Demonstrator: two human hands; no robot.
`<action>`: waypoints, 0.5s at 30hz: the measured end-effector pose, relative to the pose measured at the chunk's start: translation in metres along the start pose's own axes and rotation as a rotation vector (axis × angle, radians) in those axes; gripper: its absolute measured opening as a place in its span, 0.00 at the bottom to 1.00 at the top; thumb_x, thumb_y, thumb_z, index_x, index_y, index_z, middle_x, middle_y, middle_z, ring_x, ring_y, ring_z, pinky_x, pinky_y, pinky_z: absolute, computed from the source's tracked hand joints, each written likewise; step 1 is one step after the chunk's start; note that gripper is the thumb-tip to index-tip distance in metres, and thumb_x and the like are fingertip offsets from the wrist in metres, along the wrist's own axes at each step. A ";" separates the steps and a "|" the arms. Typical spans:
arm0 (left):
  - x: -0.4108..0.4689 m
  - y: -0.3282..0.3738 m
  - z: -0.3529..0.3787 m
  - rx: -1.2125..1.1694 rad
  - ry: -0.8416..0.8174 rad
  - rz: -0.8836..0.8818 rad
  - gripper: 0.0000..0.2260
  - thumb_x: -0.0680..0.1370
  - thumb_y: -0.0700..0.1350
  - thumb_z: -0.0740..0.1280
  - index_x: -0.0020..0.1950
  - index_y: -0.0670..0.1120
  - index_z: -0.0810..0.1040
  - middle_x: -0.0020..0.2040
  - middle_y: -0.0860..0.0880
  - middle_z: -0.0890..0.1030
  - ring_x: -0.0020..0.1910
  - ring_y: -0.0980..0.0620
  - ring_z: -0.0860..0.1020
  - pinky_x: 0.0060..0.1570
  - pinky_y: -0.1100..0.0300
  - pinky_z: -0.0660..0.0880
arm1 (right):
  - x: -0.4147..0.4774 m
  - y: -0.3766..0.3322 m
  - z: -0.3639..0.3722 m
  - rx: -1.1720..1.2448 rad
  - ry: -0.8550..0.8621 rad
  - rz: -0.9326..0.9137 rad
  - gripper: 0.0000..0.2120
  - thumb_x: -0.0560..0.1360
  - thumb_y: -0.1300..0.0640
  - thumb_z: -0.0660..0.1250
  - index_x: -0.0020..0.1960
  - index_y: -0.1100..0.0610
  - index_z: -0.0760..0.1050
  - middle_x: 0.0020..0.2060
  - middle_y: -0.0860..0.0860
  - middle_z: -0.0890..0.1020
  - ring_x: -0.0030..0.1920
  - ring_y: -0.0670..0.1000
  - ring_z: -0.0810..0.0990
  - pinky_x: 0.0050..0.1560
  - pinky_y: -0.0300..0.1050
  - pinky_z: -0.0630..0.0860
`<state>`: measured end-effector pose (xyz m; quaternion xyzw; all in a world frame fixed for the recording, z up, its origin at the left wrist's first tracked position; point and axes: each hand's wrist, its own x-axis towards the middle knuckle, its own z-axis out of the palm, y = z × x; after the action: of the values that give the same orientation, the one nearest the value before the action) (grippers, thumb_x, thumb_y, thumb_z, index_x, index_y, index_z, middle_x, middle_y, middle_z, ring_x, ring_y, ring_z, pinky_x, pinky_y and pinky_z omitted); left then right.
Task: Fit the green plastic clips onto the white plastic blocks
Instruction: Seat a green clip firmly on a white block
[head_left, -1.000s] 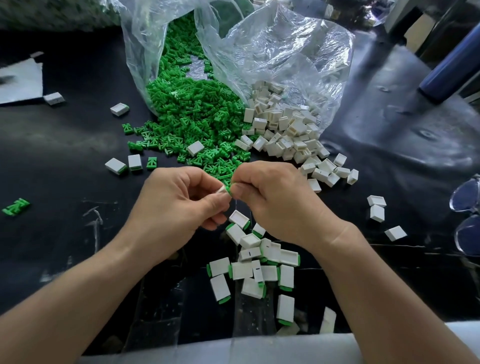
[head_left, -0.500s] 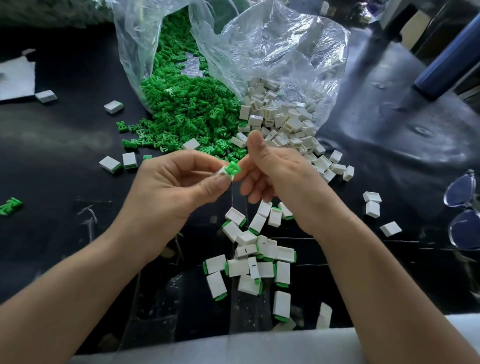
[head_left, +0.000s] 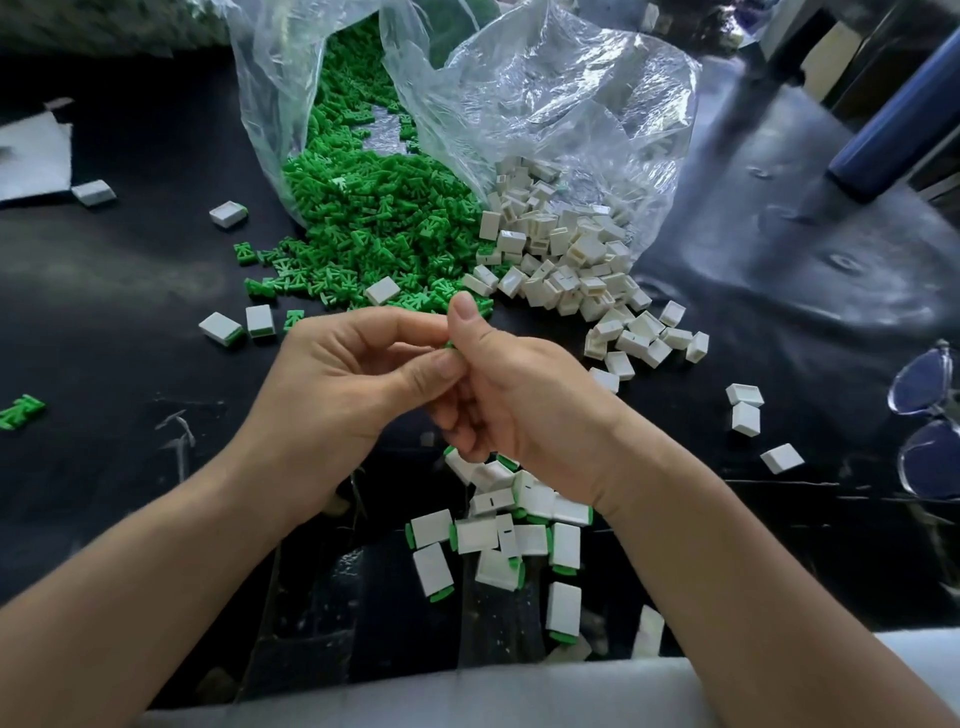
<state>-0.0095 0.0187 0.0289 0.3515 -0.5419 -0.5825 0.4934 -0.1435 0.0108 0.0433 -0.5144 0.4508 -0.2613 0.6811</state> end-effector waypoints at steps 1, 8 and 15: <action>0.000 0.000 -0.001 0.011 -0.005 0.001 0.06 0.69 0.37 0.66 0.44 0.36 0.80 0.28 0.42 0.78 0.25 0.46 0.77 0.29 0.60 0.76 | 0.000 0.001 0.000 -0.020 0.012 0.005 0.26 0.78 0.42 0.49 0.41 0.62 0.73 0.27 0.50 0.70 0.28 0.47 0.67 0.29 0.39 0.64; 0.000 -0.001 -0.001 0.003 0.024 -0.004 0.09 0.65 0.39 0.69 0.43 0.39 0.83 0.31 0.43 0.81 0.29 0.49 0.79 0.32 0.62 0.77 | 0.000 0.001 -0.001 -0.023 0.031 0.008 0.20 0.77 0.43 0.52 0.40 0.58 0.68 0.28 0.47 0.66 0.28 0.44 0.64 0.29 0.36 0.63; 0.000 0.000 -0.001 -0.056 0.042 0.006 0.06 0.66 0.41 0.69 0.39 0.42 0.83 0.27 0.42 0.78 0.24 0.46 0.77 0.28 0.59 0.76 | 0.000 -0.002 0.001 -0.013 -0.013 0.008 0.25 0.78 0.42 0.49 0.40 0.61 0.71 0.28 0.49 0.69 0.27 0.46 0.66 0.28 0.37 0.62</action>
<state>-0.0090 0.0181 0.0289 0.3480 -0.5160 -0.5883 0.5163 -0.1426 0.0103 0.0447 -0.5189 0.4501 -0.2522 0.6816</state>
